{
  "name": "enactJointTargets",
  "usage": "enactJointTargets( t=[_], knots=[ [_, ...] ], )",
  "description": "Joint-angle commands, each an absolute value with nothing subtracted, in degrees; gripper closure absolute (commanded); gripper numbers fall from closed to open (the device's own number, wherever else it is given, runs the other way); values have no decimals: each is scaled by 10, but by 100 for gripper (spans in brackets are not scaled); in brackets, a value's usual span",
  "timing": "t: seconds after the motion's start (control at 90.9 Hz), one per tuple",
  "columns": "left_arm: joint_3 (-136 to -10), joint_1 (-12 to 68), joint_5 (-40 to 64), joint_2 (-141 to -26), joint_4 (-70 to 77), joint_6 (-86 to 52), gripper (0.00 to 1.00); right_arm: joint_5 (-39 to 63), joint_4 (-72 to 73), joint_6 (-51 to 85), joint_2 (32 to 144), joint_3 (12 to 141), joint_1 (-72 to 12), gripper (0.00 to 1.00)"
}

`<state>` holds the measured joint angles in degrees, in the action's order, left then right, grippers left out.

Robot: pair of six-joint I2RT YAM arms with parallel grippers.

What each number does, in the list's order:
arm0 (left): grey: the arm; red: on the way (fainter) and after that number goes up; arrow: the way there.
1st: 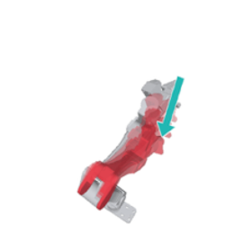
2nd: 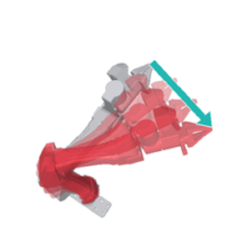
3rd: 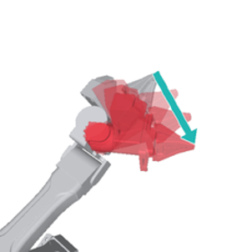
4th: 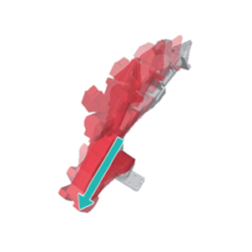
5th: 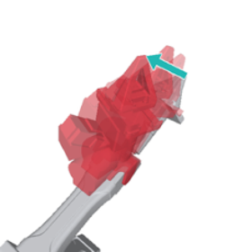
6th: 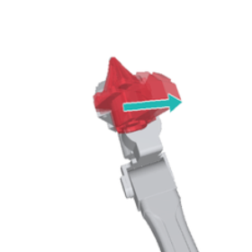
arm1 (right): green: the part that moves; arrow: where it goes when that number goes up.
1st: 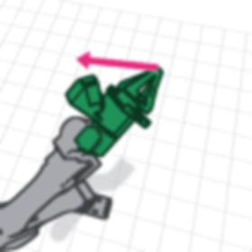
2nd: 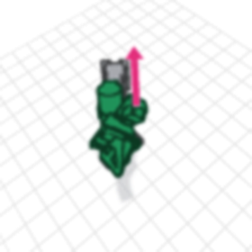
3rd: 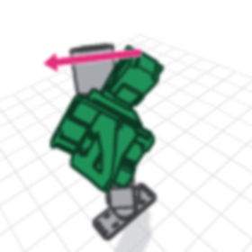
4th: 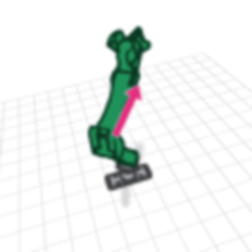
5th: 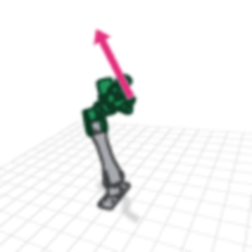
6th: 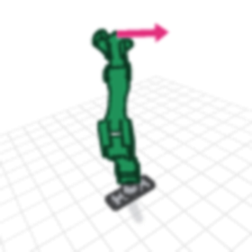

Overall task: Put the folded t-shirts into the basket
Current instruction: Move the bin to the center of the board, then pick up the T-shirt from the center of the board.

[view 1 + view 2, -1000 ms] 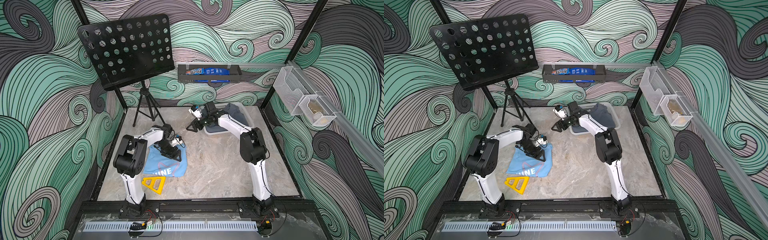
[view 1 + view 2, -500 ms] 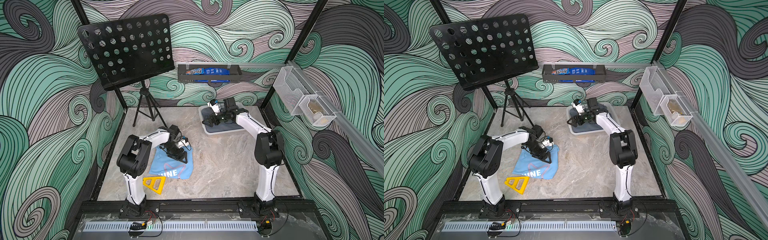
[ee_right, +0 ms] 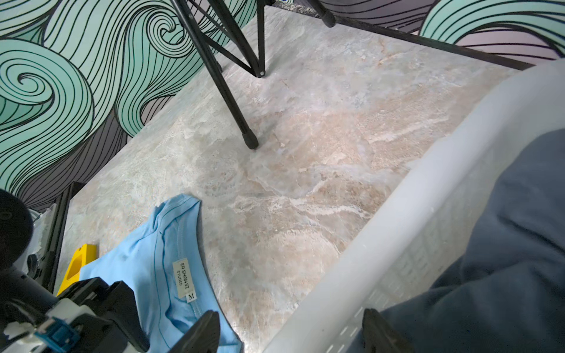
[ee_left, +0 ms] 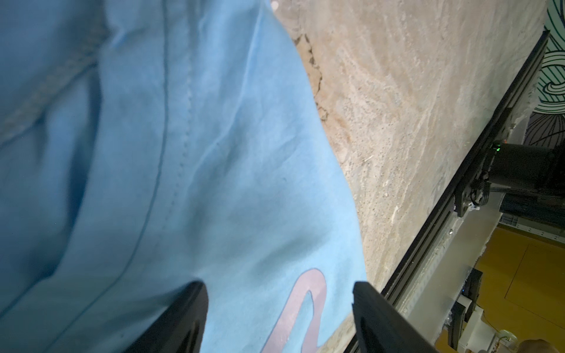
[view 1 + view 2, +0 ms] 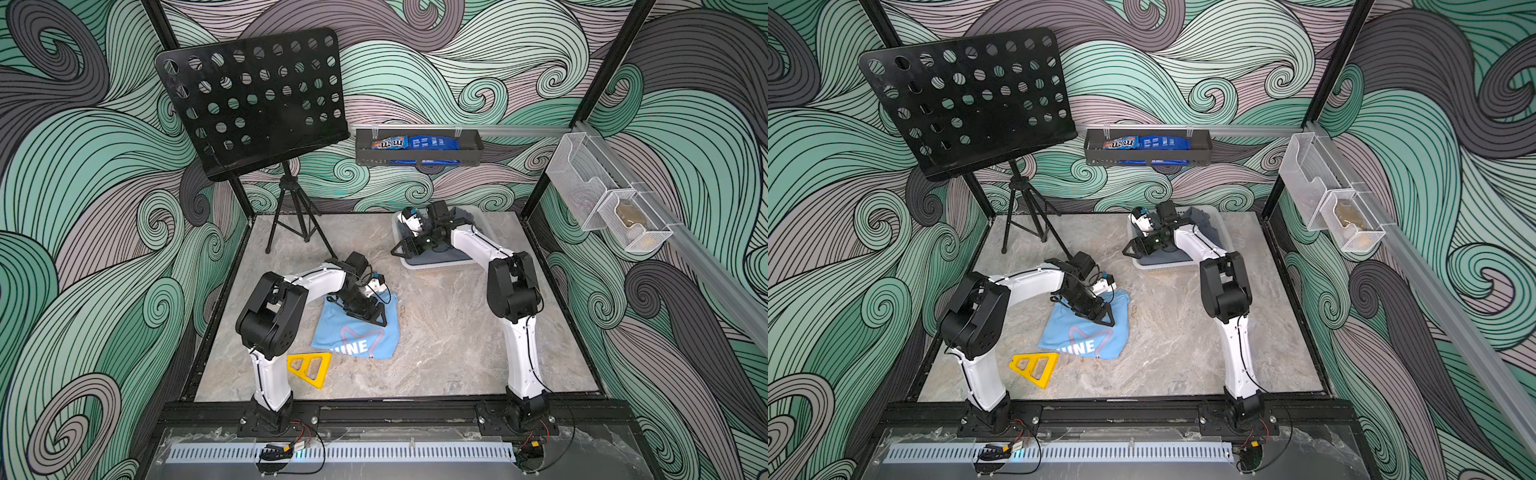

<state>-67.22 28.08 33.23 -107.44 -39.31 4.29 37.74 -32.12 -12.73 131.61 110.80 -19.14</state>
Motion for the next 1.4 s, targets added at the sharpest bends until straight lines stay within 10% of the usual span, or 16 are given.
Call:
enactJointTargets(
  t=[0.0,0.407,0.693,0.968,1.387],
  knots=[
    [-646,298,323,-1094,-361,27,22,426,-351,-125,1335,1151,-219,22],
    [-670,390,327,-1103,-281,-89,22,400,-399,-175,1247,1143,-162,14],
    [-713,427,317,-1027,-315,-49,17,372,-381,-274,1014,875,-76,15],
    [-652,308,253,-921,-414,114,14,373,-310,-351,802,591,-108,17],
    [-746,144,316,-1067,-501,142,17,204,-214,-296,938,536,-264,26]
  ],
)
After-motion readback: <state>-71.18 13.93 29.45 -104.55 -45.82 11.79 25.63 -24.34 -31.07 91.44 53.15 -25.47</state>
